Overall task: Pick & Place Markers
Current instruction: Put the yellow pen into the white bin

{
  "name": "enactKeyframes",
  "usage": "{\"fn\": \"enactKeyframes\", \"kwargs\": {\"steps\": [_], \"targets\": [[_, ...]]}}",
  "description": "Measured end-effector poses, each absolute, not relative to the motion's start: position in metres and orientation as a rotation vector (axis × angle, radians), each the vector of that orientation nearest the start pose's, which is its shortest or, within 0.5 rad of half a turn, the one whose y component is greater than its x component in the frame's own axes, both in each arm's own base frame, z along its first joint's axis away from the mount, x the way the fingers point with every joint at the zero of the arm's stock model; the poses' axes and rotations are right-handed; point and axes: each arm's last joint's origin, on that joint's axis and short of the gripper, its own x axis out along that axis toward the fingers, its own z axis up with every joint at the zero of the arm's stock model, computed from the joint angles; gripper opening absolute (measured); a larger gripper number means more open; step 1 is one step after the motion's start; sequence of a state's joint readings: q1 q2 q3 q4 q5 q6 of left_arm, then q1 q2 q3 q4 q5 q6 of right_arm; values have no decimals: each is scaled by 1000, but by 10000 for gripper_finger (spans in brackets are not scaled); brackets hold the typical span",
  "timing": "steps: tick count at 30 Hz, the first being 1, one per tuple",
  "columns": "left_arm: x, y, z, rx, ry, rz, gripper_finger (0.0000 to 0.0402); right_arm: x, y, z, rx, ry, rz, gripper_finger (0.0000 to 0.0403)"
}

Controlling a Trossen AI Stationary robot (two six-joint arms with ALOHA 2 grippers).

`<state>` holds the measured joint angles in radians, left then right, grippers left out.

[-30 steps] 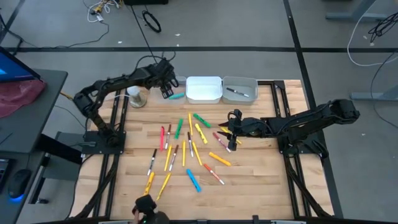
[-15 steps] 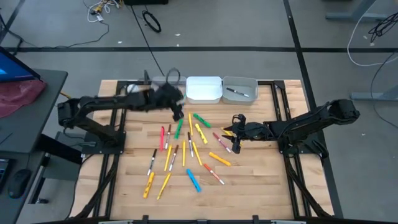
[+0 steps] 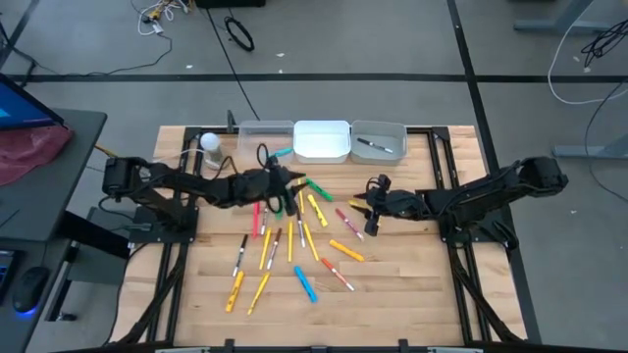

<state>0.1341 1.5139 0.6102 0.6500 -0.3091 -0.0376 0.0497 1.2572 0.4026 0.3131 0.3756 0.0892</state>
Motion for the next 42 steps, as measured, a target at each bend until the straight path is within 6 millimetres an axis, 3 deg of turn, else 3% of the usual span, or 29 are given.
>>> {"fn": "enactKeyframes", "kwargs": {"steps": [3,7,11,18,25,33,42], "targets": [[289,65,188,-32,244,459,137,224,-9,156,18,568,-352,155],[283,90,188,-51,245,490,137,216,-14,145,181,716,-204,155],[276,110,188,-40,244,548,137,214,-14,143,270,758,-100,155],[269,128,192,74,241,598,137,214,-23,143,258,751,-120,155],[265,138,200,167,187,632,138,216,-25,145,188,721,-95,160],[261,137,223,160,63,647,138,221,-27,152,106,632,-122,206],[266,130,219,77,111,634,138,224,-30,148,-21,640,-206,218]]}}
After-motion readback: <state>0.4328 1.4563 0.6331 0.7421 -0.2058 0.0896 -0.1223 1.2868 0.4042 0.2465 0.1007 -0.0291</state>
